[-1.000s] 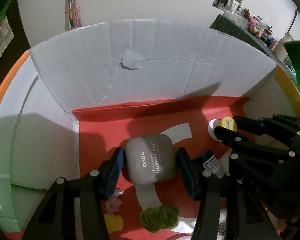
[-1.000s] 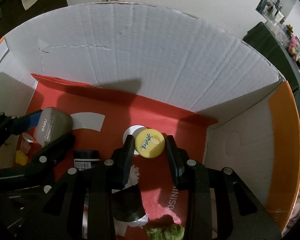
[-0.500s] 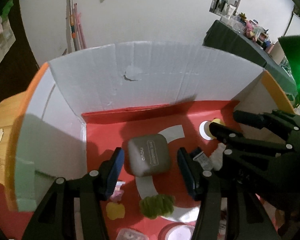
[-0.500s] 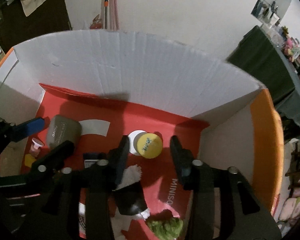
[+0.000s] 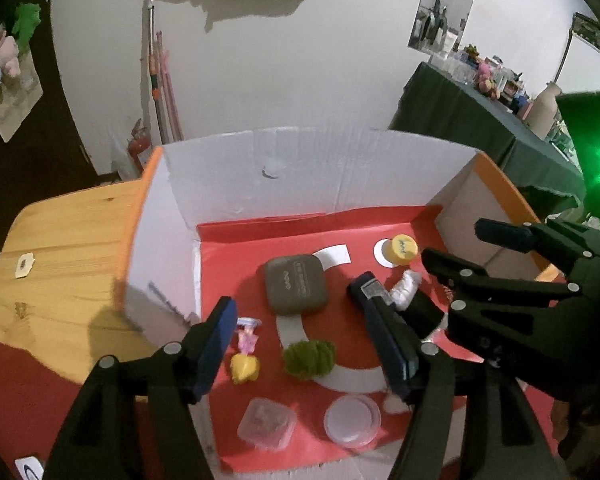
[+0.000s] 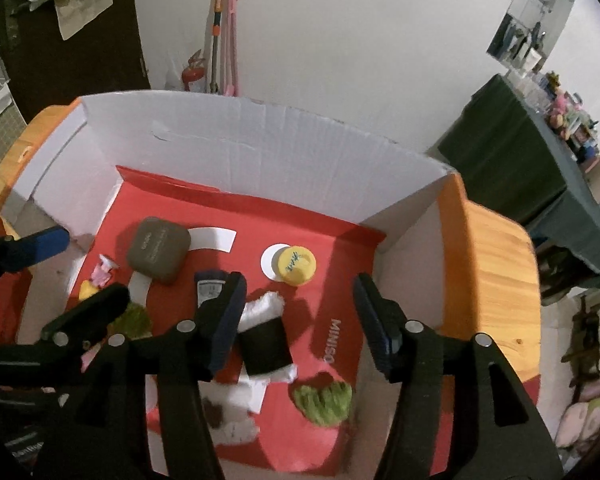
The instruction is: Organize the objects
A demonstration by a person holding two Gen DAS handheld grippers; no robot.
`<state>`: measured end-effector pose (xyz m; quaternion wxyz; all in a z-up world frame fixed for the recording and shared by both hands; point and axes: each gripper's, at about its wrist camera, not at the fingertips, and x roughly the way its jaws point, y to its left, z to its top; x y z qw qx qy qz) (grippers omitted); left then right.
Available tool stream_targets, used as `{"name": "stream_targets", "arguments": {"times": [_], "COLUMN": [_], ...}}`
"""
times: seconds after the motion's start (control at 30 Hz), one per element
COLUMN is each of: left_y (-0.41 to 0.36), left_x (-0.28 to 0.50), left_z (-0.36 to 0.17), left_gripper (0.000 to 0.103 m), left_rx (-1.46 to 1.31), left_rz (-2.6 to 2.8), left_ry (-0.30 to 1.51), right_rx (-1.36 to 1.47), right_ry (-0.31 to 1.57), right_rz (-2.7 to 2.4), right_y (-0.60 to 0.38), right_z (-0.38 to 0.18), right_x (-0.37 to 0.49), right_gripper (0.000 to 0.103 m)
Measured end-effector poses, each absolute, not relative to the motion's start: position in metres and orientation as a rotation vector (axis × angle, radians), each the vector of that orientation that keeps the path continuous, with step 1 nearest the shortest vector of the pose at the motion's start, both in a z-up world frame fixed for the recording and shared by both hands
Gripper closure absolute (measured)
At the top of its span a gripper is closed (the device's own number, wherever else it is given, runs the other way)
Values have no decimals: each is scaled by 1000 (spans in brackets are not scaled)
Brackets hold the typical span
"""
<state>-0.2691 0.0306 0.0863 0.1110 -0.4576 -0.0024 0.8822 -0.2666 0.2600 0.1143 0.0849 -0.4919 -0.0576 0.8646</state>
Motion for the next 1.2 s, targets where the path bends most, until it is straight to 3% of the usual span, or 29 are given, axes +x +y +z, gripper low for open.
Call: {"name": "stream_targets", "arguments": {"times": [0.2, 0.63, 0.93, 1.2], "left_y": [22, 1, 0, 5], "left_x": [-247, -201, -180, -164], "left_z": [99, 109, 103, 98], "left_gripper": [29, 19, 12, 2], "left_rx": [-1259, -1049, -935, -781], "left_rz": [2649, 2750, 2775, 2858], "left_ry": [2, -10, 4, 63], "right_rx": [-1375, -1110, -945, -832], "right_ry": [-116, 58, 98, 15], "right_rz": [2621, 2779, 2870, 2884], "right_y": [248, 259, 253, 241], "right_z": [130, 150, 147, 140], "right_x": [-237, -180, -144, -133], "right_gripper": [42, 26, 22, 15]}}
